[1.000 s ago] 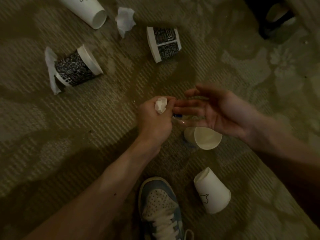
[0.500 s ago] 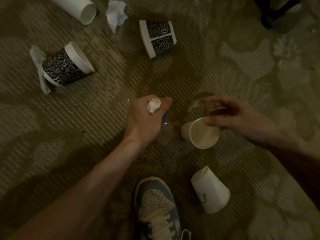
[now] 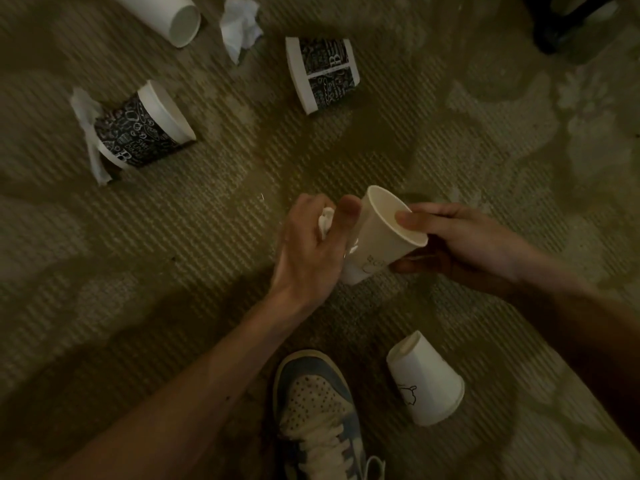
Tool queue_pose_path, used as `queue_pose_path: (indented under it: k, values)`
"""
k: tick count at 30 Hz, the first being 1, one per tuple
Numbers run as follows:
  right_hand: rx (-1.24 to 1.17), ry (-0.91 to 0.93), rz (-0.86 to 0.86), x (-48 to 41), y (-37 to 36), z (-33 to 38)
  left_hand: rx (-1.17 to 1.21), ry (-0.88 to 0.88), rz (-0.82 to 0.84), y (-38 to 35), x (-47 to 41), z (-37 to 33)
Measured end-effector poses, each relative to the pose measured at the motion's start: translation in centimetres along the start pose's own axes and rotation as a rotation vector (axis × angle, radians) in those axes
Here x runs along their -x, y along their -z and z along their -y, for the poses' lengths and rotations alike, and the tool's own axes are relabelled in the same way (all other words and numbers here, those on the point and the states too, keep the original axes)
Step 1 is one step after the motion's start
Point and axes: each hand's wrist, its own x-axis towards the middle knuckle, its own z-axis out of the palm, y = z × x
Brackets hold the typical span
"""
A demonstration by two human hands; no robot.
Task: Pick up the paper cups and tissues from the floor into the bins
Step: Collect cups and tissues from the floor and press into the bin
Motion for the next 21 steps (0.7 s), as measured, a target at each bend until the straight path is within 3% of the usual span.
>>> queue_pose_path:
  k: [4,13,15,17,19,21]
  values:
    - [-0.127,-0.039,-0.002,0.0,-0.6,0.5,0.134,0.001,0.101,0.7,-0.3,-0.9]
    - [-0.158,-0.109,-0.002,0.6,-0.9,-0.5,0.063,0.093,0.310,2.0,0.1,-0.1]
    - [-0.062,-0.118,-0.001,1.3,-0.7,-1.6,0.012,0.121,0.367,1.9,0.6,0.4]
    - [0.108,-0.094,-0.135,2.0,-0.4,-3.2,-0.048,0.185,0.420,1.7,1.5,1.2]
    - [0.371,-0.016,-0.282,2.9,-0.1,-5.0,-0.075,0.244,0.465,1.4,2.7,2.4]
    - [0.654,0.046,-0.302,4.1,0.2,-6.7,-0.098,0.294,0.492,1.2,3.7,3.3]
